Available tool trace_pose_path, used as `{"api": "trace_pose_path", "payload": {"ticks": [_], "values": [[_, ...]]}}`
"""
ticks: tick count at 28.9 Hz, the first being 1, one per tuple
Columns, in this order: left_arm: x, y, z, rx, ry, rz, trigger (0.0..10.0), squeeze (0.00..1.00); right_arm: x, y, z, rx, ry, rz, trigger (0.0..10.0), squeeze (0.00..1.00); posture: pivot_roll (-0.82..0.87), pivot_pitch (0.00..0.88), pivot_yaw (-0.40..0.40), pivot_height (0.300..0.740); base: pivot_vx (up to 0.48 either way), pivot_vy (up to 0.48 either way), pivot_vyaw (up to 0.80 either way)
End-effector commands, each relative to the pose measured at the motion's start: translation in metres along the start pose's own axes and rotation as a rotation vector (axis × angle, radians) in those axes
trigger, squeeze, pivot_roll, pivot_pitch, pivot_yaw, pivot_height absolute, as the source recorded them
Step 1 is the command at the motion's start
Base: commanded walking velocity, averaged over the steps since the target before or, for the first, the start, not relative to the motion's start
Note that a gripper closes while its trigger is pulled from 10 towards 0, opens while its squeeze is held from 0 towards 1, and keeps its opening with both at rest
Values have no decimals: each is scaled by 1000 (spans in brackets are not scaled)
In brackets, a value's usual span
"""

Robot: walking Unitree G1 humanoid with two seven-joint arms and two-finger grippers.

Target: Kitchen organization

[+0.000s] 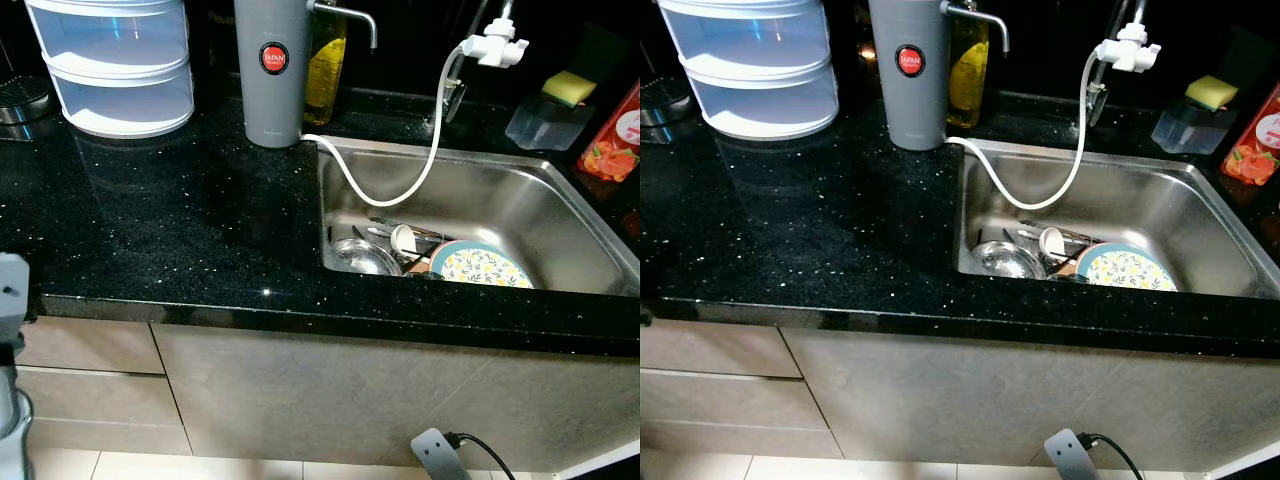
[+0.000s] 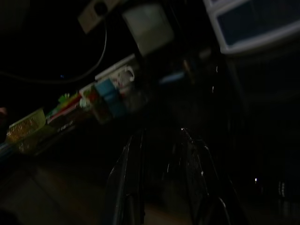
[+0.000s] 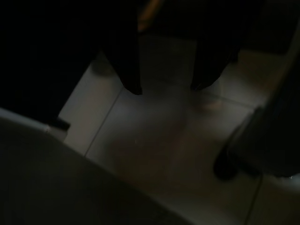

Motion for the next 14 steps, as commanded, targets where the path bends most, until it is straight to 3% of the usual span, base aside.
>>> {"api": "trace_pose_path", "payload": {"ticks": [1,2,3,4,7,8,11,12,13,14], "values": [[-11,-5,-10,26,-43,-1,10000,0,-2,-10,-1,26,-6,-10,10000,0,352,0,-80,740,0,0,0],[-18,-10,-18,42,-72,4,10000,0,-2,-11,-1,27,-5,-11,10000,0,357,0,-80,740,0,0,0],[-39,-23,-35,72,-155,28,10000,0,1,-11,-1,27,1,-18,10000,0,349,0,-77,740,0,0,0],[-39,-23,-35,72,-155,28,10000,0,1,-11,-1,27,1,-18,10000,0,349,0,-77,740,0,0,0],[-65,-47,-60,157,-267,13,10000,0,2,-7,-1,16,3,-21,10000,0,344,0,-76,740,0,0,0],[-65,-47,-60,157,-267,13,10000,0,2,-7,-1,16,3,-21,10000,0,344,0,-76,740,0,0,0],[-112,-94,-99,428,-430,-166,10000,0,4,2,0,-4,7,-28,10000,0,326,0,-75,740,0,0,0],[-124,-110,-111,517,-467,-211,10000,0,4,3,1,-7,8,-28,10000,0,326,0,-75,740,0,0,0],[-124,-110,-111,517,-467,-211,10000,0,4,3,1,-7,8,-28,10000,0,326,0,-75,740,0,0,0],[-136,-127,-126,605,-515,-240,10000,0,5,5,1,-11,12,-32,10000,0,311,0,-78,740,0,0,0]]}}
Point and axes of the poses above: a point about 5 cm out from each wrist's last joint towards the gripper, its own z axis pointing out of the wrist towards the gripper, its own y axis along the axis of the wrist's last joint, x = y × z, the point moved 5 cm from there along z, pointing out of the wrist towards the gripper, and after that the axes turned 3 degrees about -z, right-handed, at the moved point
